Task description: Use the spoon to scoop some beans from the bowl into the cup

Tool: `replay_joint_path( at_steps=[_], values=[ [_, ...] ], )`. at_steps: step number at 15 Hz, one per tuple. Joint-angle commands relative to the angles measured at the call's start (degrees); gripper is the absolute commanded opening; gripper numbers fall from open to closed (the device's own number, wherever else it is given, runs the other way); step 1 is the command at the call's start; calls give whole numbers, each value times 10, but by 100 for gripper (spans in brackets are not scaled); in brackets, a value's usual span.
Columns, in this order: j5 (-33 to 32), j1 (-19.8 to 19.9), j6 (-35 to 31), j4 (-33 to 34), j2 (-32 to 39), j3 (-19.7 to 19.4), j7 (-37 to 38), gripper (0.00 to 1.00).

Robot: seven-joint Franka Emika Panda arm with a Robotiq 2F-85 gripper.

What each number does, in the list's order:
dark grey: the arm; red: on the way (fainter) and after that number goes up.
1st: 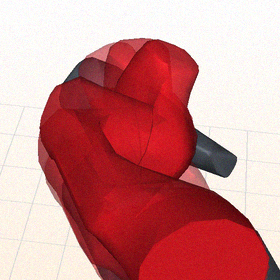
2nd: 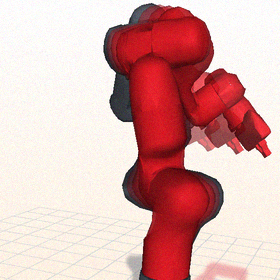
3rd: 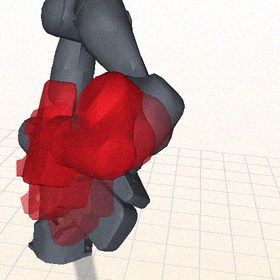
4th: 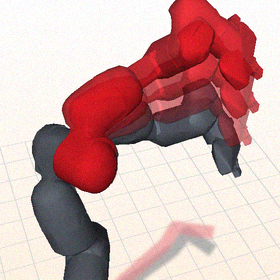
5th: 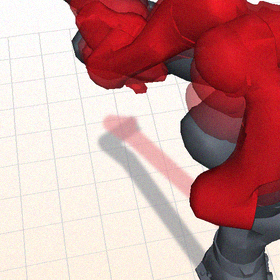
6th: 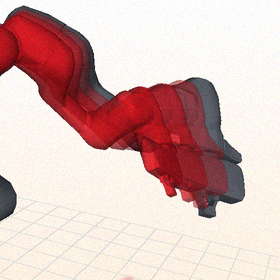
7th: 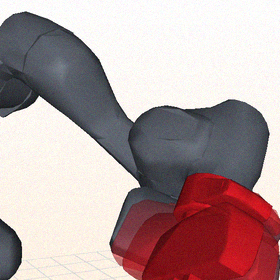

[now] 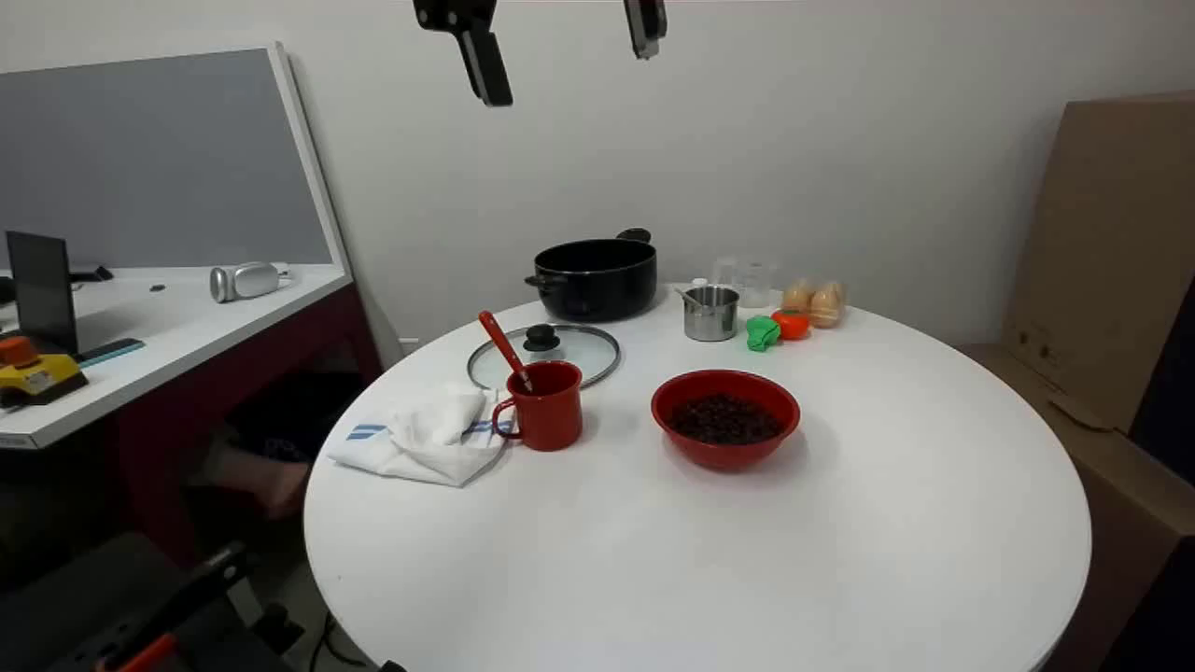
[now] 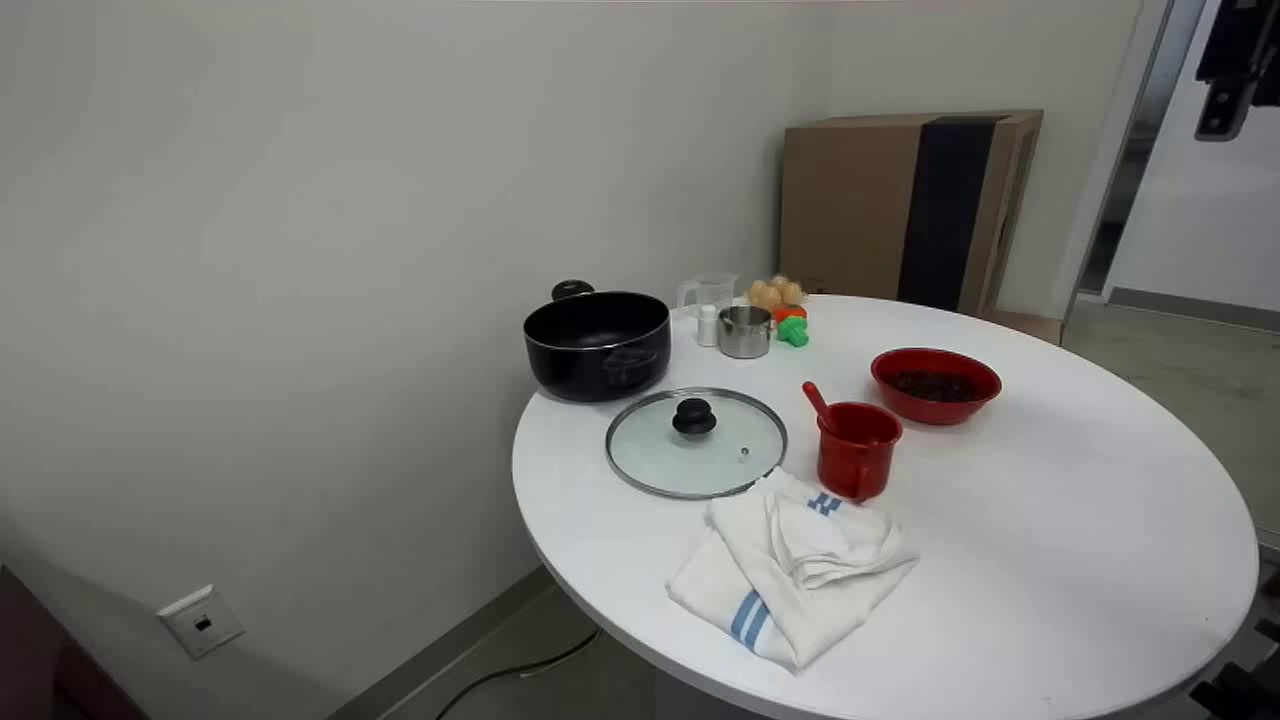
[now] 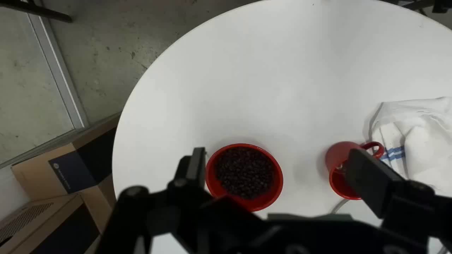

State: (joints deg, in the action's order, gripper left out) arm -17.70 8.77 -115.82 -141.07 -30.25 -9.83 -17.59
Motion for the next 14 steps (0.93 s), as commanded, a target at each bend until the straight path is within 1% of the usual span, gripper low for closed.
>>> replay_joint_path(
  at_steps=[1, 9, 10, 12, 14],
  values=[
    [-1, -3, 2, 1, 0, -2, 1, 100],
    [-1, -3, 2, 1, 0, -2, 1, 100],
    [-5, -3, -8, 2, 1, -6, -6, 100],
    [-32, 0, -11, 19, 25, -2, -16, 100],
    [-58, -9, -22, 33, 53, 1, -43, 100]
  ],
)
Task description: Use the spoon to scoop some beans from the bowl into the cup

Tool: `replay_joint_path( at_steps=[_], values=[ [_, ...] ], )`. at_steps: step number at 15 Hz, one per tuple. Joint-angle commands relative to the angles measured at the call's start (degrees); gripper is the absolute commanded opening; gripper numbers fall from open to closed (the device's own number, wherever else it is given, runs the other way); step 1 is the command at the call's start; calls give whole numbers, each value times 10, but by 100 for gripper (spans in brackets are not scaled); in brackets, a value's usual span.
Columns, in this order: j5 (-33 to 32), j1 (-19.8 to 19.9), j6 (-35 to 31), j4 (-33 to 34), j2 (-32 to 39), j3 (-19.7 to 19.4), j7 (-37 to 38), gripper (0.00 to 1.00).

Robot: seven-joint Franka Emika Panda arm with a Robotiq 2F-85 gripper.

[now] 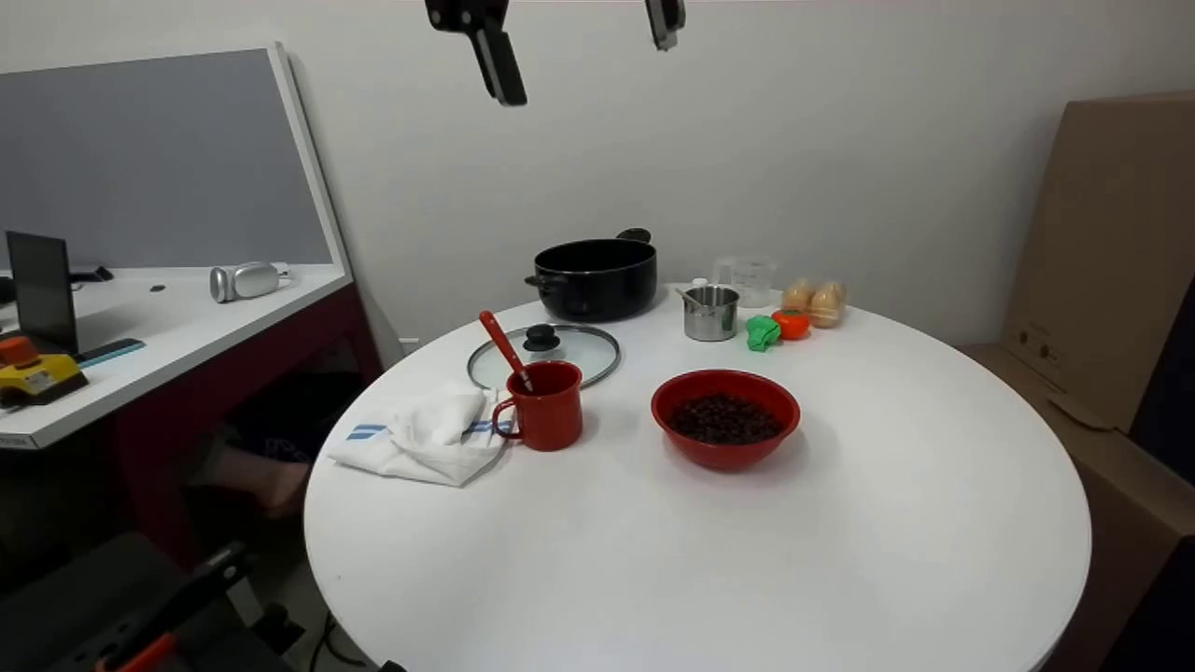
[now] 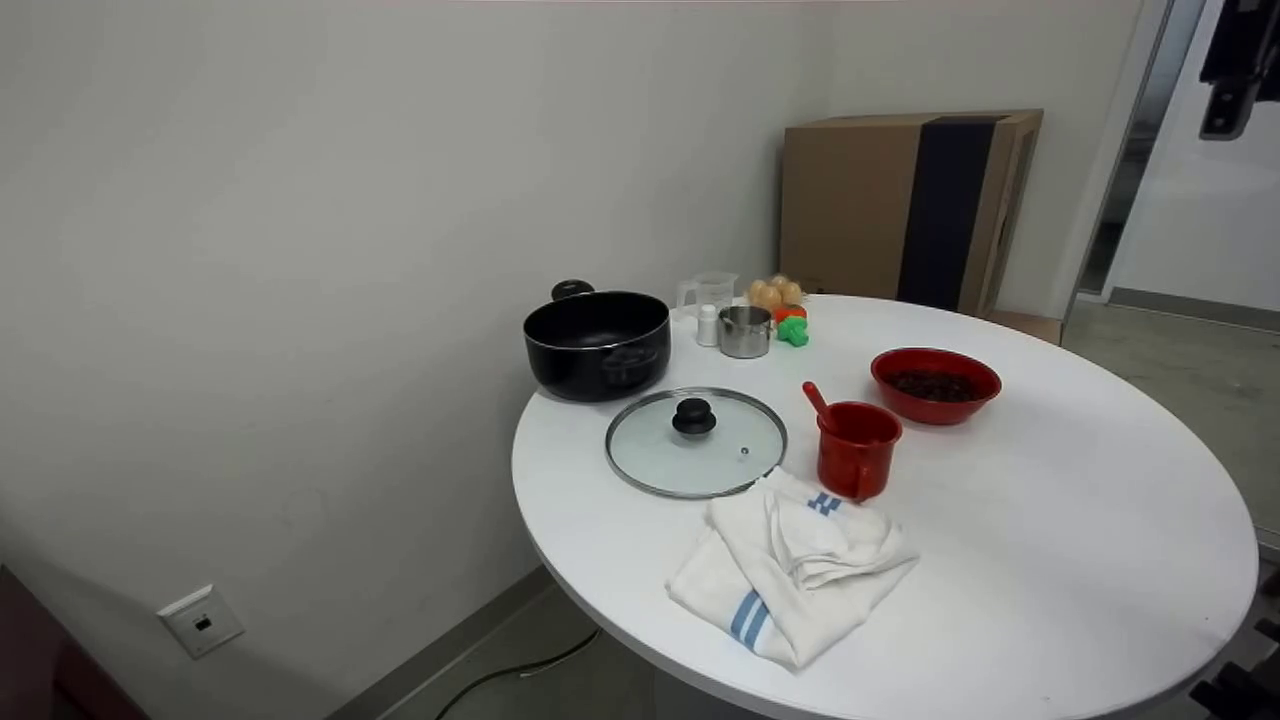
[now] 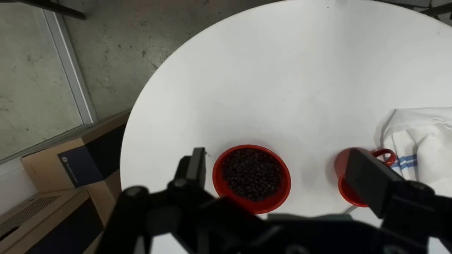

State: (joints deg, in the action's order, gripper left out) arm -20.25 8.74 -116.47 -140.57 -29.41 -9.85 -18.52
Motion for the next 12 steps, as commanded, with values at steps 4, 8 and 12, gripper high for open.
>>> replay_joint_path(
  at_steps=[4, 8, 12],
  values=[
    [-62, -35, -44, 67, 134, 24, -57, 100],
    [-62, -73, -58, 117, 232, 59, -95, 100],
    [-48, -100, -61, 145, 296, 92, -156, 100]
  ],
)
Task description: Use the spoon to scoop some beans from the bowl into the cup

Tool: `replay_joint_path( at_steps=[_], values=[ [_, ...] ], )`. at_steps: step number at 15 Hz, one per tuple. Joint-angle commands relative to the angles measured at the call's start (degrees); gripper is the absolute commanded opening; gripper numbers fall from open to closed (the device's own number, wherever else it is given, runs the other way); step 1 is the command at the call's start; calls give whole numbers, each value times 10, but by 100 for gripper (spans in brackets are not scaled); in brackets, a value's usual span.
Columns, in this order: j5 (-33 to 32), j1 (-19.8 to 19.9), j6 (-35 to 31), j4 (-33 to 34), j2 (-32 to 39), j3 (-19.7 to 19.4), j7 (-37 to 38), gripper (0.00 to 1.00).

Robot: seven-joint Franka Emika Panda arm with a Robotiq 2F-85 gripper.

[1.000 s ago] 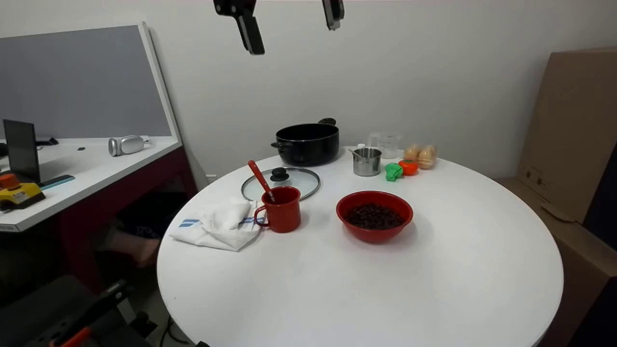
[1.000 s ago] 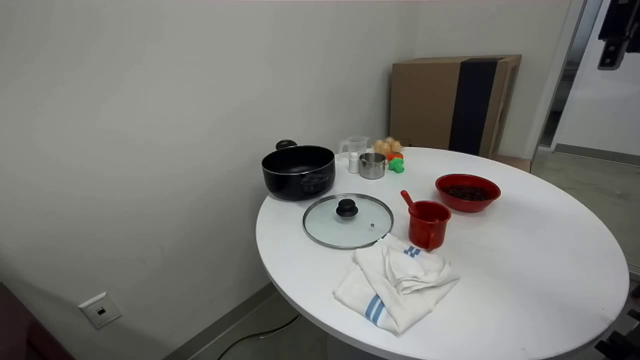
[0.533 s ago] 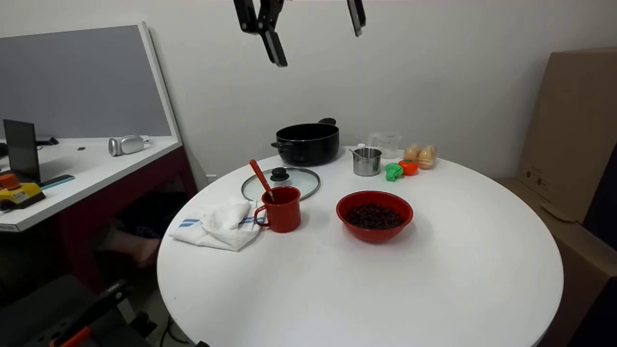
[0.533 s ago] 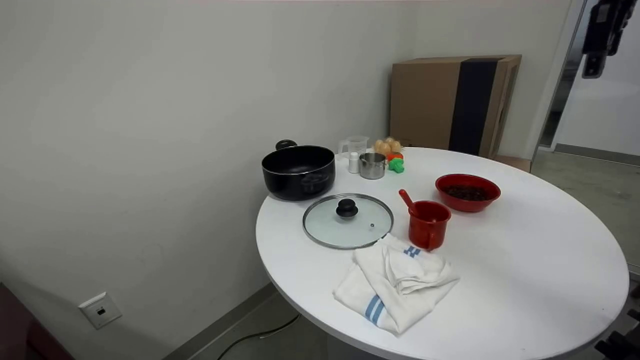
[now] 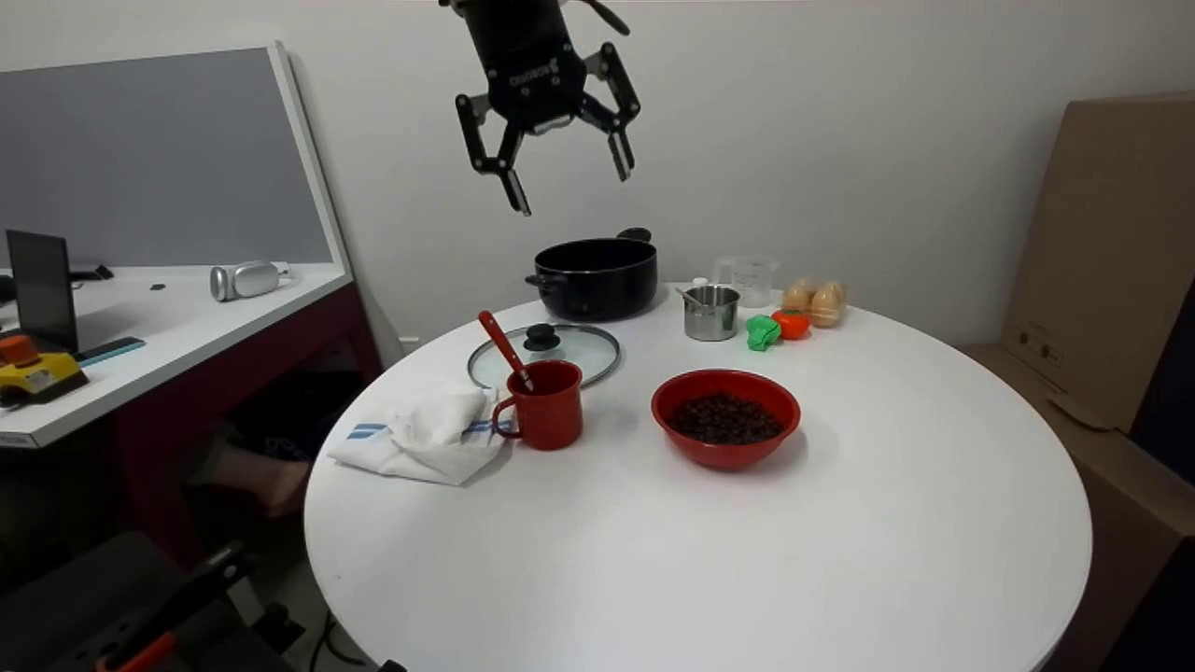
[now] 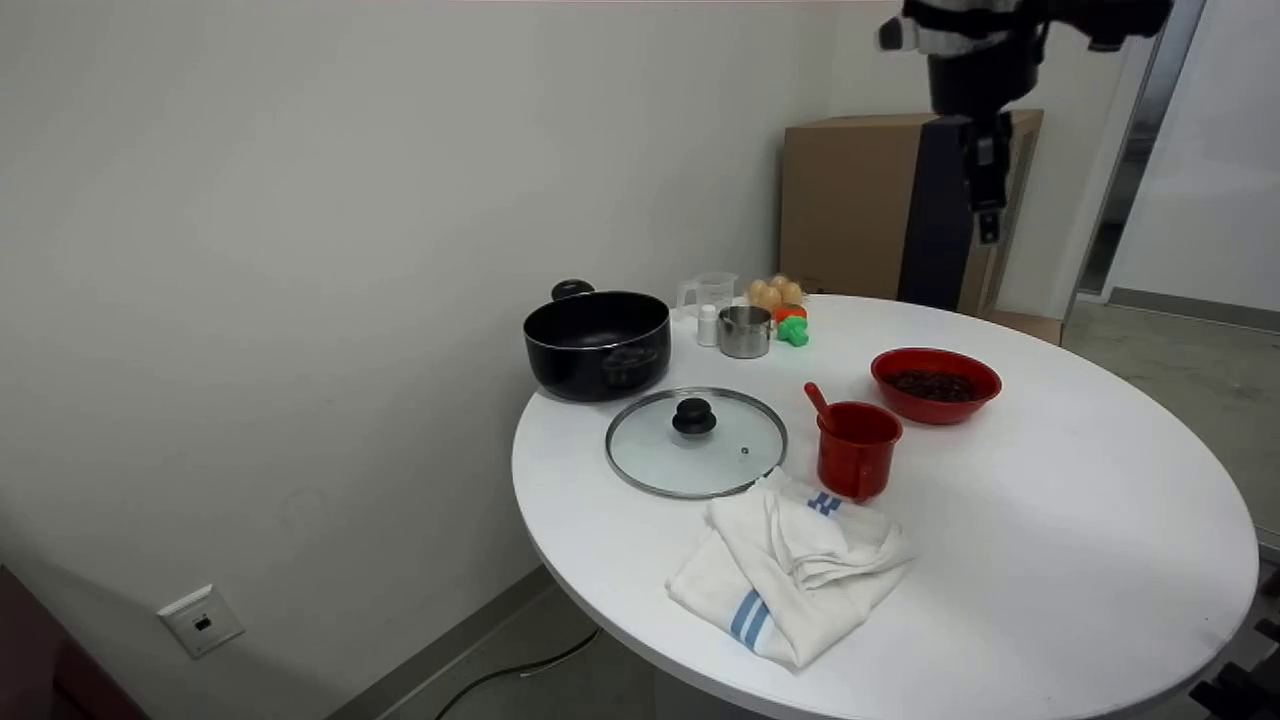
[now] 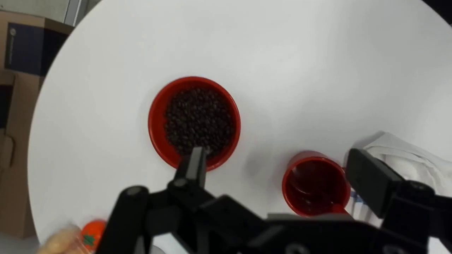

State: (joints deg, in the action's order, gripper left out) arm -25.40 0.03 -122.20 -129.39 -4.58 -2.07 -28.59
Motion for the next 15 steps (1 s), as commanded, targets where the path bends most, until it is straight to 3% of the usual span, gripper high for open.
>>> replay_joint_path(
  at_steps=[1, 15],
  values=[
    [6, -17, -8, 33, 56, 21, -75, 100],
    [39, -24, -126, -29, 96, 66, -432, 100]
  ],
)
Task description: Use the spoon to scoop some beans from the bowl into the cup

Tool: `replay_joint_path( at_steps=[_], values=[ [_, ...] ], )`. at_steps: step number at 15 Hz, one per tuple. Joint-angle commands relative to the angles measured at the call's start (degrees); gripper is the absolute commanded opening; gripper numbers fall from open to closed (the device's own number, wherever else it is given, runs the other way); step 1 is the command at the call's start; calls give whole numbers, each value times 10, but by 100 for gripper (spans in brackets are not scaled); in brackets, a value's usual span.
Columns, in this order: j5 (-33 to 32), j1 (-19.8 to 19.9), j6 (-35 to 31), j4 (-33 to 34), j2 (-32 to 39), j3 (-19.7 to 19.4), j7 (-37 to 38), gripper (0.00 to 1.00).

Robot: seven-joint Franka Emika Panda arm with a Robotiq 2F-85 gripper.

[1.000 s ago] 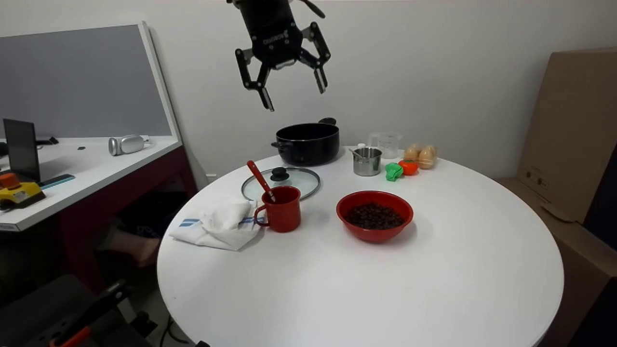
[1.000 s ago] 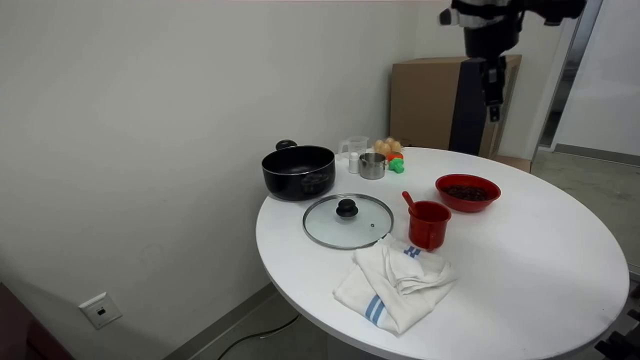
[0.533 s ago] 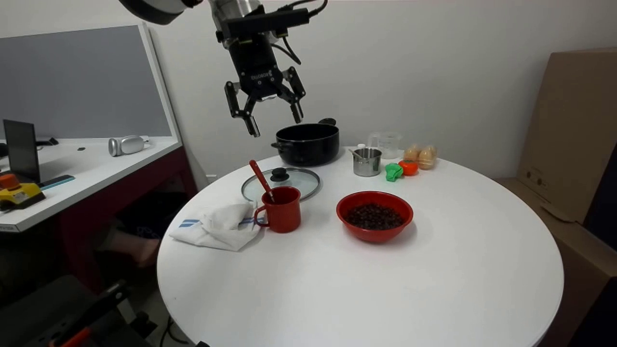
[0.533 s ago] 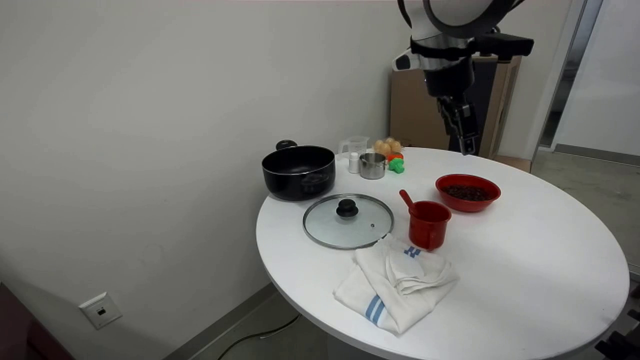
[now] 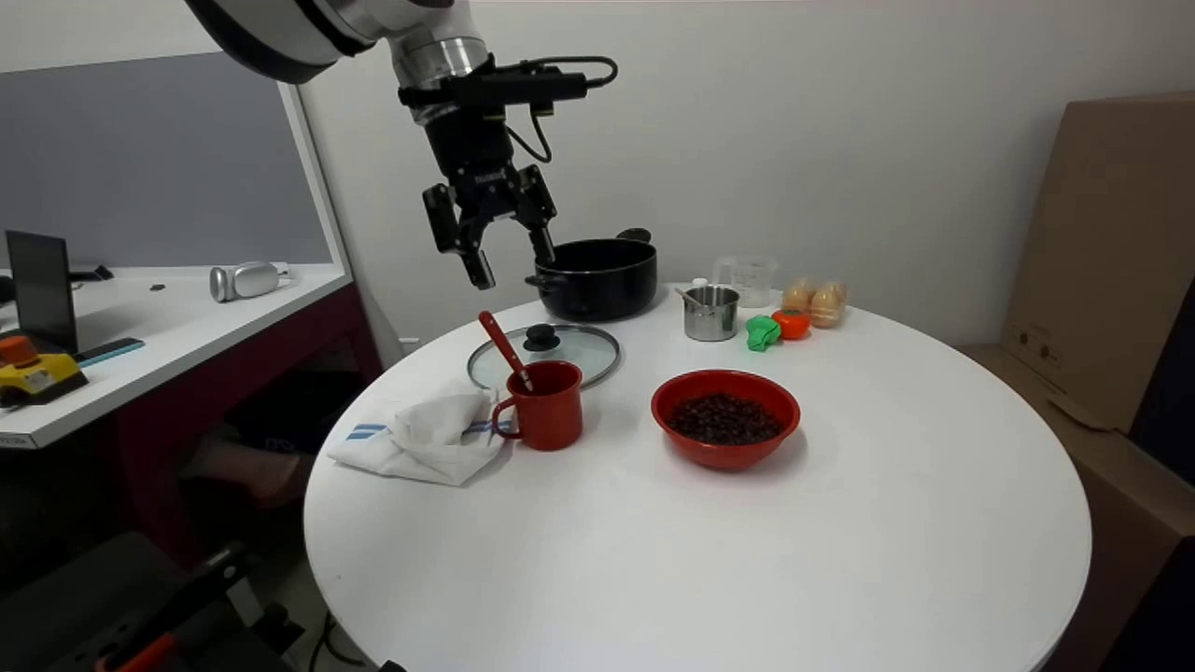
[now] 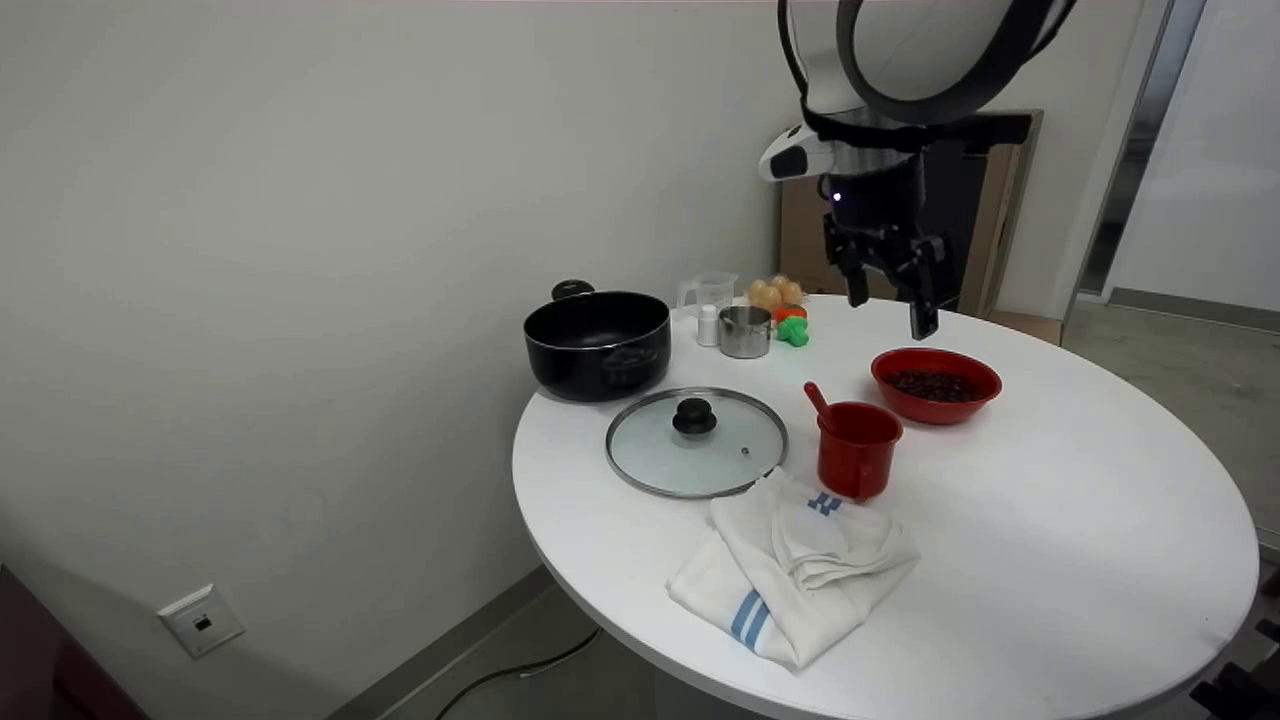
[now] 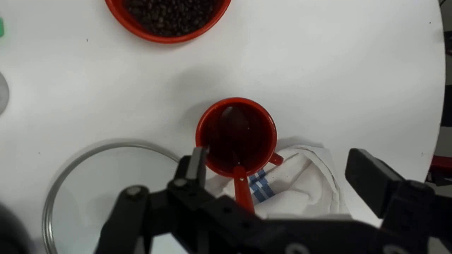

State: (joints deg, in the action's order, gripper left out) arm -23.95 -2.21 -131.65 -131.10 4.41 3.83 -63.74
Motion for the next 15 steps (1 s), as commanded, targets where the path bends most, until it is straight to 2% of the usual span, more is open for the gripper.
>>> replay_joint_path(
  at_steps=[1, 3, 7, 15],
  values=[
    [31, -2, -38, -12, 12, 11, -109, 100],
    [33, -4, -37, 0, 36, 15, -141, 100],
    [14, -9, -23, 36, 87, 17, -140, 100],
    [17, -19, -12, 108, 161, 27, -129, 100]
  ],
)
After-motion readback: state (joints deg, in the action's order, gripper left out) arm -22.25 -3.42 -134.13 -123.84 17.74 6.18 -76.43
